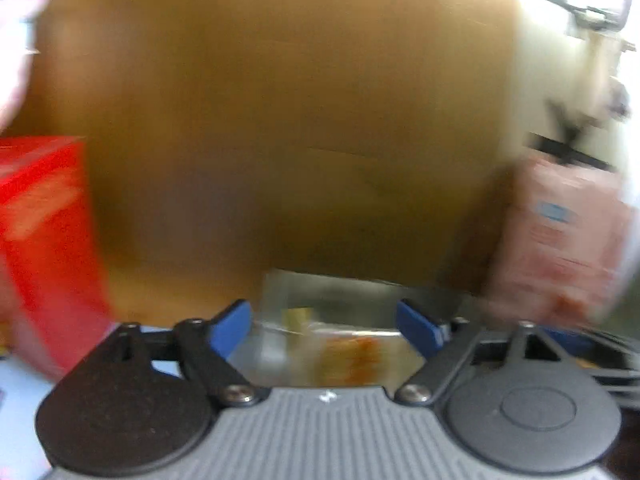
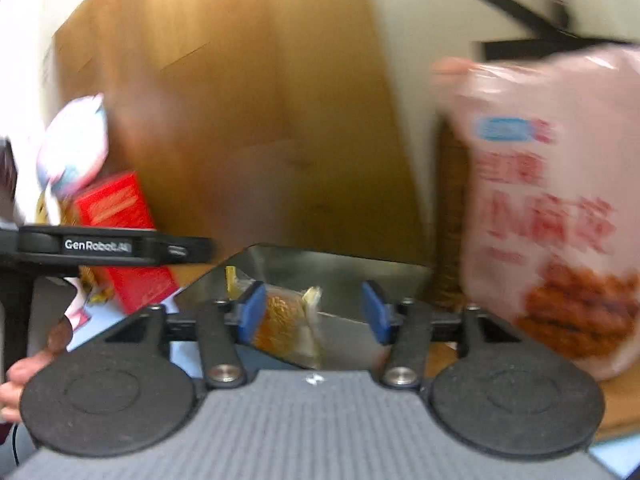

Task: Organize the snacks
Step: 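Carry the cake packet into the metal tin and release it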

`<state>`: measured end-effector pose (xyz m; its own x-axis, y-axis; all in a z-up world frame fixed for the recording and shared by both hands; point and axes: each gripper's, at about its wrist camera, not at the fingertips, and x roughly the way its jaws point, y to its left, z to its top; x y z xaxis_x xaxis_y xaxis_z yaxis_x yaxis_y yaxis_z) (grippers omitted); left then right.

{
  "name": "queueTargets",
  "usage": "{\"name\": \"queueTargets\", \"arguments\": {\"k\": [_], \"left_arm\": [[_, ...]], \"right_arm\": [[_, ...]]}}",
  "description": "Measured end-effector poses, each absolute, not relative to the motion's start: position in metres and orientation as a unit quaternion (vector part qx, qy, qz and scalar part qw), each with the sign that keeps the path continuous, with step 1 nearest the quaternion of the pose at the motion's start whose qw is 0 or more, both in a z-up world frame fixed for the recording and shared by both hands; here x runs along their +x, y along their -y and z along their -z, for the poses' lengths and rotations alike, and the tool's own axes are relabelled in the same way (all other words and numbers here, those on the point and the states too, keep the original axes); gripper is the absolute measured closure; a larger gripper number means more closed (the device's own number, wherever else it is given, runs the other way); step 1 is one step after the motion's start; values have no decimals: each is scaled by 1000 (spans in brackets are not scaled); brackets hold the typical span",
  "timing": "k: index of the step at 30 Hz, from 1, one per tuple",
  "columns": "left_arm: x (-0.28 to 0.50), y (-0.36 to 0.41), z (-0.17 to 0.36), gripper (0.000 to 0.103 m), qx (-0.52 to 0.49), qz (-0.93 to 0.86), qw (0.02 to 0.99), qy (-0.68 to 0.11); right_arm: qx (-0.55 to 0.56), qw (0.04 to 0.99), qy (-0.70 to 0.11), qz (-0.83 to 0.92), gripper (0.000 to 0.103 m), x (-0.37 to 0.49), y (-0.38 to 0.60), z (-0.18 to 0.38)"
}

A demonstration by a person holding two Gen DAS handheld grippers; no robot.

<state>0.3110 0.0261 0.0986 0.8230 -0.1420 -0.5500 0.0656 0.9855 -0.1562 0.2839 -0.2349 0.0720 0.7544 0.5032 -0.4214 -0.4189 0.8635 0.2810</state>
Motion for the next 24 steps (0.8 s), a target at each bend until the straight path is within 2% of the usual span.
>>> {"name": "queueTargets", "arguments": {"k": [4,7,13,19,22,24], "left_arm": [[337,-57,-67,19,-123,30,928,-350],[345,-59,-44,25,-157,45,904,-396],[319,-49,-48,24,-172,69,898,-399],[287,-49,-55,23,-167,50,896,-410],[278,-58,-59,15,-161,58,900,-401],[266,-65,-67,14,-155,39,908,-386]], "right_arm": [[157,920,-278,-227,36,290,259,-52],[198,896,-322,-232,36,302,260,-34],[226,878,-351,-234,31,304,250,-21],[200,878,-362,-242,31,289,232,-29],[195,879,-358,-246,31,284,231,-32],[185,894,-336,-234,29,269,234,-40]]}}
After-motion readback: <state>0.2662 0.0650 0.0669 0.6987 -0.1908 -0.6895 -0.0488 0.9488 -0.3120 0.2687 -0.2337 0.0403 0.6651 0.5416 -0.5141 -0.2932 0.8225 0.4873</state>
